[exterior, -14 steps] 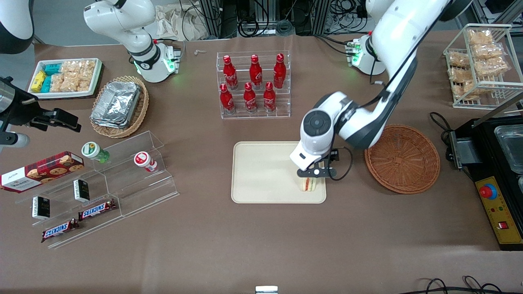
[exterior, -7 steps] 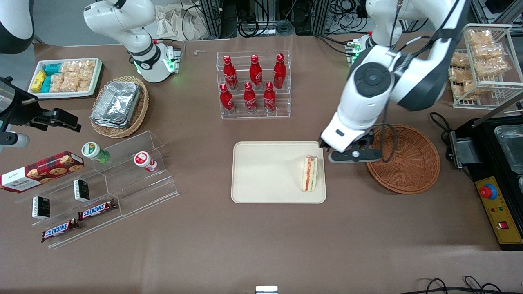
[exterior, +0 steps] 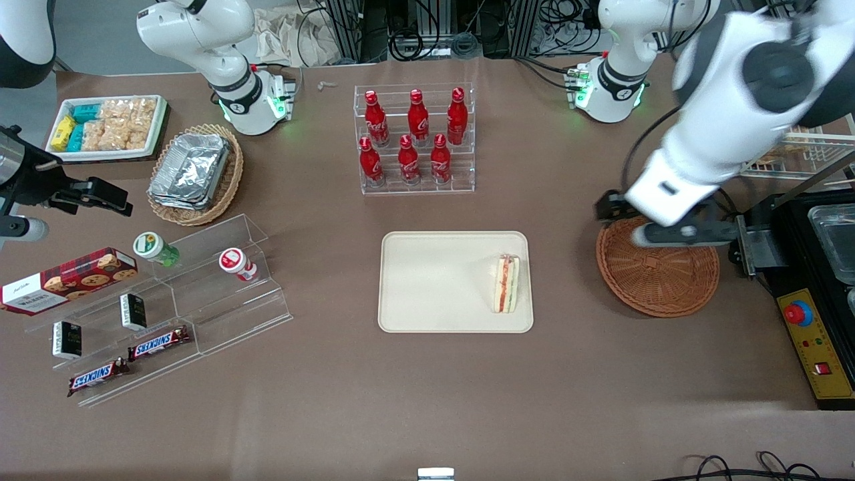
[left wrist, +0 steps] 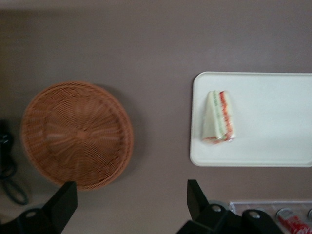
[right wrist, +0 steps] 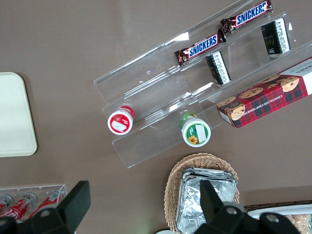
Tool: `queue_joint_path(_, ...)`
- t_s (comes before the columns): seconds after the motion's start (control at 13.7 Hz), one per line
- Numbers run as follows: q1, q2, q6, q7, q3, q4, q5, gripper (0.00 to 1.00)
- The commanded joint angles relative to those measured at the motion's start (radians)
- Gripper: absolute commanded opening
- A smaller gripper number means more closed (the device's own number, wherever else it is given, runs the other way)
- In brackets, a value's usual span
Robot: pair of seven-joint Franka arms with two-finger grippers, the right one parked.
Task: Place sandwich from basket to tray
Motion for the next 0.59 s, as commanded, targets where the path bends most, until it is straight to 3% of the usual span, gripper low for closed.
queue_joint_path(0.0,-0.022,-0.072,-0.064,0.088,0.093,-0.022,-0.025,1.00)
queue_joint_path(0.29,-0.054,-0.133,-0.091,0.237,0.246,-0.048,-0.027,1.00)
queue_joint_path(0.51,-0.068,-0.135,-0.105,0.237,0.254,-0.037,-0.030,1.00)
